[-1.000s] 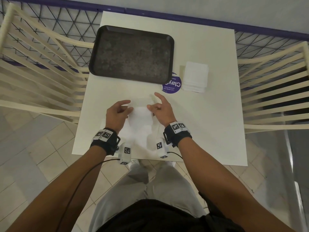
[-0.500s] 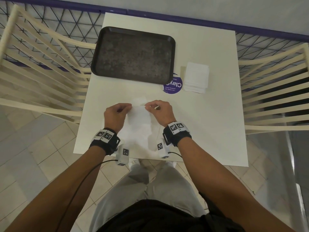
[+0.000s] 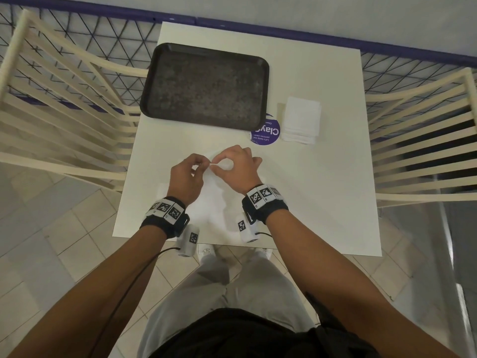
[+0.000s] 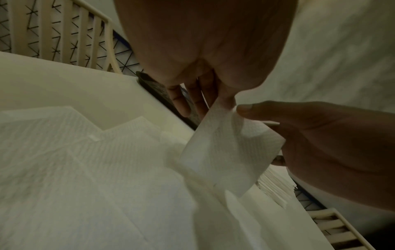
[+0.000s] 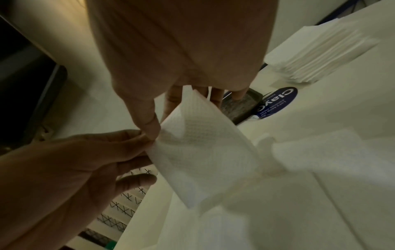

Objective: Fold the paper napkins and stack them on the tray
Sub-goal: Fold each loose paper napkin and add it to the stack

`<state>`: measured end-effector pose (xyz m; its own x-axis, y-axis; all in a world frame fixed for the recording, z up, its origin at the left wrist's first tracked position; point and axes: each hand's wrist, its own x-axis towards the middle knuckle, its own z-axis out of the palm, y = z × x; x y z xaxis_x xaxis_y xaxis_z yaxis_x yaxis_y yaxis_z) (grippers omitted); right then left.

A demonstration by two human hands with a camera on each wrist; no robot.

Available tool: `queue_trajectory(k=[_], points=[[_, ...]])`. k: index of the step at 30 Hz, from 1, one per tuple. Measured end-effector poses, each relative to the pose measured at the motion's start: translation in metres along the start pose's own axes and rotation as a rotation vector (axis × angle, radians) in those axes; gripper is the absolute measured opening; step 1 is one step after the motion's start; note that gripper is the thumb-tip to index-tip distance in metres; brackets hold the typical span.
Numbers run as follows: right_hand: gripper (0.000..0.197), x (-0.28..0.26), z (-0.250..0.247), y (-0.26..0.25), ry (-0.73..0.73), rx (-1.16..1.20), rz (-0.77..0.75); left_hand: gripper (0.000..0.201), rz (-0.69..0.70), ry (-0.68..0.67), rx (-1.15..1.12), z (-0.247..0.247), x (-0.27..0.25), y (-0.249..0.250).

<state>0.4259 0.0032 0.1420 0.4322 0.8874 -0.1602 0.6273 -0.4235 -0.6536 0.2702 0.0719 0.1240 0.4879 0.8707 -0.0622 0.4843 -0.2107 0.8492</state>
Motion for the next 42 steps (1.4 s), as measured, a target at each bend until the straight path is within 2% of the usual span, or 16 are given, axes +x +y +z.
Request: queue_trajectory(k=[3, 7, 14, 24, 26, 30, 32, 35, 42], points=[[0.016, 0.0, 0.001, -0.002, -0.005, -0.018, 0.013, 0.014, 0.041, 0.01, -0.021, -0.001, -0.002, 0.002], [0.015, -0.004, -0.006, -0.002, 0.005, 0.093, 0.059, 0.015, 0.066, 0.019, -0.045, -0.003, -0.004, 0.001], [0.011, -0.005, -0.025, 0.009, -0.033, 0.237, 0.142, 0.013, -0.013, 0.04, -0.053, -0.006, -0.005, 0.003], [0.007, -0.003, -0.014, 0.014, 0.028, 0.404, 0.197, 0.011, -0.064, 0.076, -0.033, 0.001, -0.005, 0.002], [0.014, -0.004, -0.012, 0.014, 0.02, 0.431, 0.2, 0.011, -0.073, 0.091, -0.042, 0.001, -0.004, 0.003], [0.031, -0.009, -0.008, 0.013, -0.042, 0.395, 0.245, 0.011, -0.097, 0.122, -0.053, 0.002, -0.001, 0.005], [0.027, -0.013, -0.006, 0.014, -0.054, 0.384, 0.27, 0.01, -0.11, 0.12, -0.051, 0.003, 0.001, 0.006], [0.012, -0.019, -0.008, 0.016, -0.016, 0.374, 0.286, 0.01, -0.115, 0.129, -0.043, 0.007, 0.003, 0.006], [0.018, -0.012, -0.026, 0.034, 0.07, 0.412, 0.285, 0.021, -0.206, 0.088, -0.117, 0.02, 0.005, 0.01]])
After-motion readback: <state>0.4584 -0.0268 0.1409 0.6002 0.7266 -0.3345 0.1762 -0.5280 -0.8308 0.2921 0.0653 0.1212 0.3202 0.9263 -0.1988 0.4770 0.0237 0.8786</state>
